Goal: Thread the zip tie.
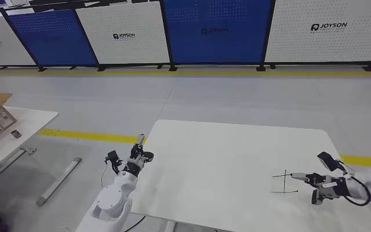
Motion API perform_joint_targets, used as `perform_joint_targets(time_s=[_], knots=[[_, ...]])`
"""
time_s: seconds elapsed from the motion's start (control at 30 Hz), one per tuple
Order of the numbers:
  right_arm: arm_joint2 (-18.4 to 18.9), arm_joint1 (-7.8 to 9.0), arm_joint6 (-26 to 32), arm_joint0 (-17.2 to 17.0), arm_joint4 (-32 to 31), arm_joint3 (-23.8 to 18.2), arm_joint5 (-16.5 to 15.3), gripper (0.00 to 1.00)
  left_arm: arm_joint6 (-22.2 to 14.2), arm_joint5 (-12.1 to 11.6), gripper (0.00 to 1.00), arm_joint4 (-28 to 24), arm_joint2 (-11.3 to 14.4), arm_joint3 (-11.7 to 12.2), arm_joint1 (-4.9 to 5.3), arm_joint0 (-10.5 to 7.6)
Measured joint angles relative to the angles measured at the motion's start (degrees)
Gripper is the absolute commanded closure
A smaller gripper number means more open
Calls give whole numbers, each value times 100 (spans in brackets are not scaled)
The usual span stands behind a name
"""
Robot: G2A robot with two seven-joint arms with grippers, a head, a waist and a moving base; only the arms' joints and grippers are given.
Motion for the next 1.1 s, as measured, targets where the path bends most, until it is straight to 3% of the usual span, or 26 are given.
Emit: perform_joint_targets(time_s=[0.07,0.43,0.63,0.87,1.1], knots=[[-166,-13,0,59,-2,65,0,0,0,0,0,0,0,0,0,0],[-70,-10,-7,42,-3,47,-5,0,0,0,0,0,0,0,0,0],[-32,13,-441,-130,-146,-239,-9,0,0,0,0,0,0,0,0,0],[0,74,-411,-210,-469,-647,0,0,0,0,0,0,0,0,0,0],[-58,85,-205,-143,-629,-631,0,0,0,0,0,0,0,0,0,0]])
